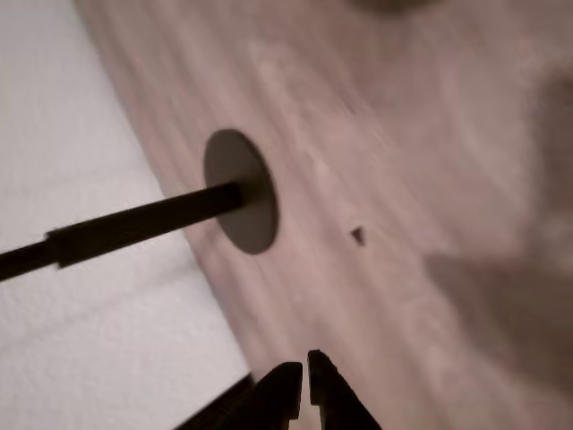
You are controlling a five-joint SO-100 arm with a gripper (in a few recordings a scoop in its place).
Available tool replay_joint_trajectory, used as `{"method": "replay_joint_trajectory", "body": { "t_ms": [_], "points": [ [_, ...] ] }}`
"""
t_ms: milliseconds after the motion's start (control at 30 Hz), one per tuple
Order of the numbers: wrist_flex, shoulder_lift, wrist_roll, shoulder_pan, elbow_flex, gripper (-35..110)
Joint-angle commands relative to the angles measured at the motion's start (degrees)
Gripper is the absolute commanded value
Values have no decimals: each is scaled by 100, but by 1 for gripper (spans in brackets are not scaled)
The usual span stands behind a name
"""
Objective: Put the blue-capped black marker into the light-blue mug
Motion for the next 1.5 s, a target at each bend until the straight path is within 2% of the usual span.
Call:
{"method": "replay_joint_trajectory", "body": {
  "t_ms": [0,367,867,1100,1467],
  "points": [
    [-62,949,-193,-255,896,0],
    [501,2681,-281,-554,2188,0],
    [932,2681,-255,-554,2663,0],
    [1978,2681,-281,-615,2672,0],
    [1986,2681,-246,-352,2672,0]
  ]
}}
